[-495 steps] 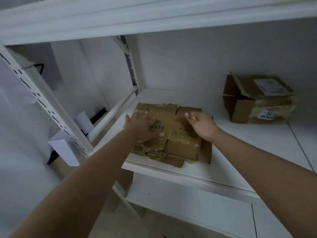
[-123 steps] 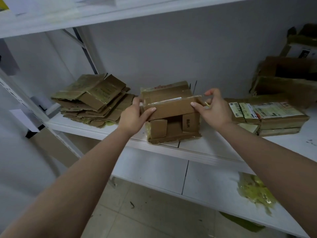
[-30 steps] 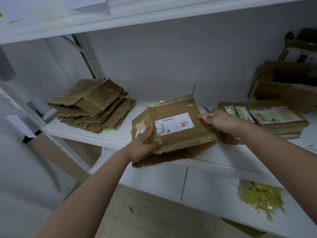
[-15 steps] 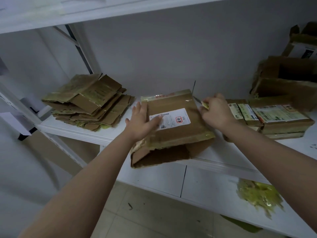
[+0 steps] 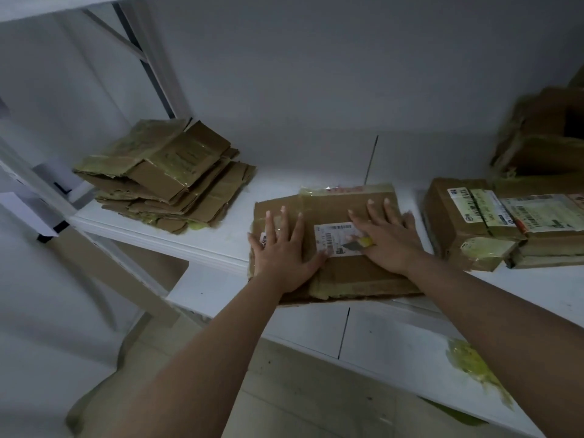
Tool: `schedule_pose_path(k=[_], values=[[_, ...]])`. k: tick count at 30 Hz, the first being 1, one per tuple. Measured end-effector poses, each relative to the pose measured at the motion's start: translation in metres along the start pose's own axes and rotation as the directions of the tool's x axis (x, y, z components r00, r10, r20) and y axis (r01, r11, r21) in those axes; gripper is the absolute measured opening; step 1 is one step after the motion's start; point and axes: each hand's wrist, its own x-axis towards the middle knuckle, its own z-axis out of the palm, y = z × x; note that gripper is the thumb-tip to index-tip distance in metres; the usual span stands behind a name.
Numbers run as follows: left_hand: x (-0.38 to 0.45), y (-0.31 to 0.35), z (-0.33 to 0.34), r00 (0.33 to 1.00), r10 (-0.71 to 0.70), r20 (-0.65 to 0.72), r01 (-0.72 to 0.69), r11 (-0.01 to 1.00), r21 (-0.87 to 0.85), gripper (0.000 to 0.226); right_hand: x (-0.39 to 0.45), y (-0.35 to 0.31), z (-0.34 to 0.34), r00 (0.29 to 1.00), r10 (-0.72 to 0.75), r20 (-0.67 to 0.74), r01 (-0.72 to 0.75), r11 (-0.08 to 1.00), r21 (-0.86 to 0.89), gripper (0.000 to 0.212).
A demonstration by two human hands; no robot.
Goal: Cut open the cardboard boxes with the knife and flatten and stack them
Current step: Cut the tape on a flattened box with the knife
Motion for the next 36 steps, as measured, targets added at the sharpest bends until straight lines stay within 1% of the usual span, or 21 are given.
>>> schedule_pose_path(k=[3,7,12,15,17,19,22,25,29,33,36], values=[[0.001,-0.001,0.012,1.0,-0.001,0.01,0.001,1.0,0.015,0.092,0.001,0.001,0.011,1.0,0.009,-0.013,-0.009,1.0,0.022,0.062],[0.004,0.0,0.016,1.0,-0.006,0.005,0.006,0.999,0.037,0.088,0.003,0.0,0.014,0.999,0.011,-0.037,-0.011,1.0,0.0,0.061],[0.016,0.002,-0.002,0.999,-0.014,0.047,0.012,0.999,0.047,0.091,0.009,-0.008,0.005,0.999,0.028,-0.039,-0.028,1.0,-0.001,0.062],[0.017,0.009,-0.004,1.0,-0.012,-0.01,0.013,0.996,0.093,0.092,0.011,-0.013,0.005,0.991,0.026,-0.129,-0.031,0.999,-0.041,0.059],[0.015,0.01,0.006,0.999,0.009,-0.033,-0.007,0.998,0.057,0.094,0.012,-0.013,0.012,0.984,0.031,-0.174,-0.039,0.998,-0.043,0.056],[0.019,0.006,0.013,0.999,0.047,0.002,-0.047,0.998,0.03,0.091,0.016,-0.01,0.017,0.988,0.049,-0.144,-0.052,0.998,-0.018,0.056],[0.025,0.002,0.013,0.997,0.06,0.041,-0.061,0.998,0.035,0.089,0.022,-0.009,0.017,0.995,0.04,-0.095,-0.042,0.999,-0.014,0.056],[0.023,0.005,0.013,0.998,0.056,0.033,-0.057,0.998,0.032,0.088,0.016,-0.01,0.016,0.992,0.047,-0.116,-0.049,0.999,-0.01,0.057],[0.018,0.006,0.013,0.999,0.045,-0.008,-0.045,0.999,0.024,0.084,0.011,-0.011,0.017,0.989,0.049,-0.143,-0.056,0.997,-0.046,0.058],[0.02,0.006,0.013,0.999,0.04,-0.018,-0.039,0.999,0.033,0.081,0.018,-0.011,0.019,0.992,0.053,-0.116,-0.061,0.996,-0.065,0.061],[0.019,0.008,0.011,0.999,0.022,0.03,-0.023,0.999,0.032,0.08,0.019,-0.012,0.014,0.998,0.038,-0.052,-0.042,0.996,-0.078,0.064]])
